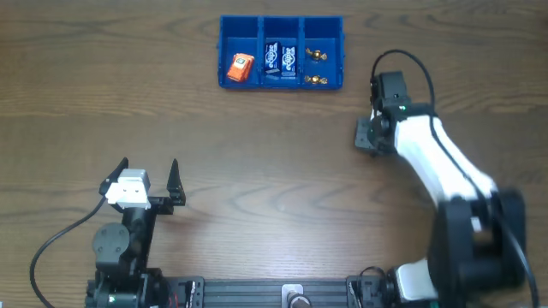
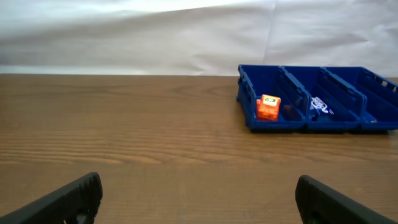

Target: Sort Candies Into Trays

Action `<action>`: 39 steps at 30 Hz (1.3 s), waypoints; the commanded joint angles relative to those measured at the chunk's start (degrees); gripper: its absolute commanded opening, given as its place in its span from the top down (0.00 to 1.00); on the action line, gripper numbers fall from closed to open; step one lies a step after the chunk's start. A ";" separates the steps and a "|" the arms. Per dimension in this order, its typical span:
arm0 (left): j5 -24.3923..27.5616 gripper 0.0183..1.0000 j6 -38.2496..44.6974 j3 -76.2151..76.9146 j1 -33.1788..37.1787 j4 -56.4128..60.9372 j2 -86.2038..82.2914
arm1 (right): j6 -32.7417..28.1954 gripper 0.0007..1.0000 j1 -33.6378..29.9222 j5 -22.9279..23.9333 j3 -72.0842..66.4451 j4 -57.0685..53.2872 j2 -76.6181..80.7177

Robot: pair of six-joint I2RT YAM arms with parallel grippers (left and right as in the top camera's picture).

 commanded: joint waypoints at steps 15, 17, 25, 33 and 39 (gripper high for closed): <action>0.79 0.00 0.63 -1.79 0.24 -0.68 -0.37 | -0.81 0.94 7.93 2.93 49.79 -3.67 24.13; 0.79 0.00 0.63 -1.79 0.24 -0.68 -0.37 | -0.59 0.94 8.11 2.93 52.61 -3.76 27.89; 0.79 0.00 0.63 -1.79 0.24 -0.68 -0.37 | -0.59 0.93 8.57 3.80 53.22 -1.75 32.96; 0.79 0.00 0.63 -1.79 0.24 -0.68 -0.37 | -1.07 0.49 8.59 3.78 53.16 -1.36 32.96; 0.79 0.00 0.63 -1.79 0.24 -0.68 -0.37 | -3.15 0.15 8.66 4.26 53.02 -1.90 29.97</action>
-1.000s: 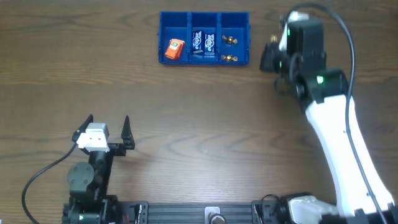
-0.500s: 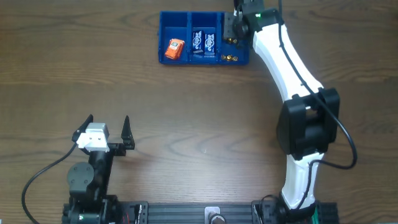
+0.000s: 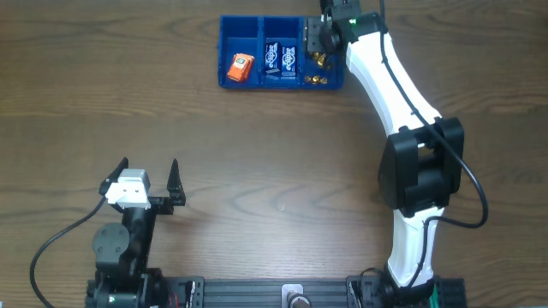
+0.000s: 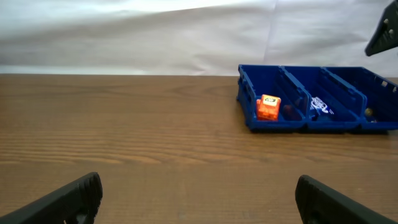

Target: Sort Candies Into Trays

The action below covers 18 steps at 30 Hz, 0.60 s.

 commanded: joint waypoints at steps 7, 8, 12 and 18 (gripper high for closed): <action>0.79 0.00 0.63 -1.79 0.24 -0.68 -0.37 | -5.97 0.00 -1.42 5.22 -17.22 3.08 -26.84; 0.79 0.00 0.63 -1.79 0.24 -0.68 -0.37 | -6.82 0.00 -2.27 5.79 -22.97 5.31 -32.46; 0.79 0.00 0.63 -1.79 0.24 -0.68 -0.37 | -7.30 0.00 -5.03 7.69 -44.30 11.67 -54.71; 0.79 0.00 0.63 -1.79 0.24 -0.68 -0.37 | -7.28 0.00 -11.50 3.32 -71.93 16.37 -87.30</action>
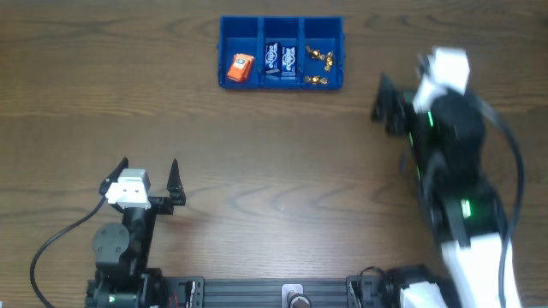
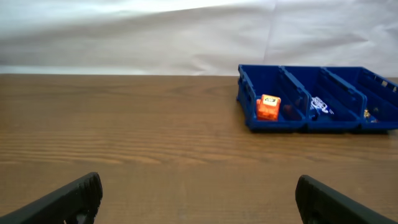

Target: Sort Candies Into Trays

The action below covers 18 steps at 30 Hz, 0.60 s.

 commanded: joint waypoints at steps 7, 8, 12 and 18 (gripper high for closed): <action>0.79 0.00 0.63 -1.79 0.24 -0.68 -0.35 | -0.94 0.00 -6.38 -13.29 -40.24 9.68 -43.45; 0.79 0.00 0.63 -1.79 0.24 -0.68 -0.35 | -0.94 0.00 -7.02 -15.43 -42.49 11.39 -45.33; 0.79 0.00 0.63 -1.79 0.24 -0.68 -0.35 | -0.74 0.00 -10.40 -25.49 -49.27 19.76 -49.22; 0.79 0.00 0.63 -1.79 0.24 -0.68 -0.35 | 0.52 0.00 -11.17 -25.86 -53.00 23.12 -50.12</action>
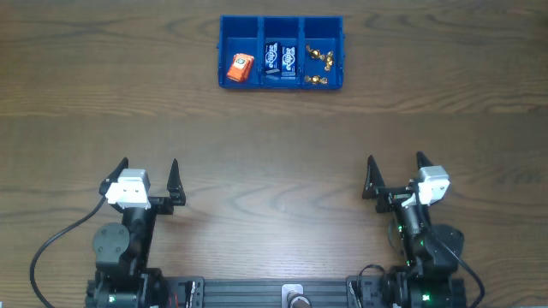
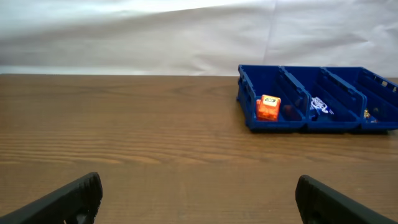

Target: Sort Candies Into Trays

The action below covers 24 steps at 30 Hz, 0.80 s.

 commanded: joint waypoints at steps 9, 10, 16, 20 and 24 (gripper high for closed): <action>0.79 0.00 0.61 -1.79 0.24 -0.68 -0.35 | -1.14 0.00 -0.46 -0.22 -1.73 0.79 -0.68; 0.79 0.00 0.61 -1.79 0.24 -0.68 -0.35 | -1.11 0.00 -0.46 -0.24 -1.73 0.81 -0.68; 0.79 0.00 0.61 -1.79 0.24 -0.68 -0.35 | -1.11 0.00 -0.46 -0.24 -1.70 0.72 -0.68; 0.79 0.00 0.61 -1.79 0.24 -0.68 -0.35 | -1.11 0.00 -0.46 -0.24 -1.70 0.72 -0.68; 0.79 0.00 0.61 -1.79 0.24 -0.68 -0.35 | -1.11 0.00 -0.46 -0.24 -1.70 0.70 -0.68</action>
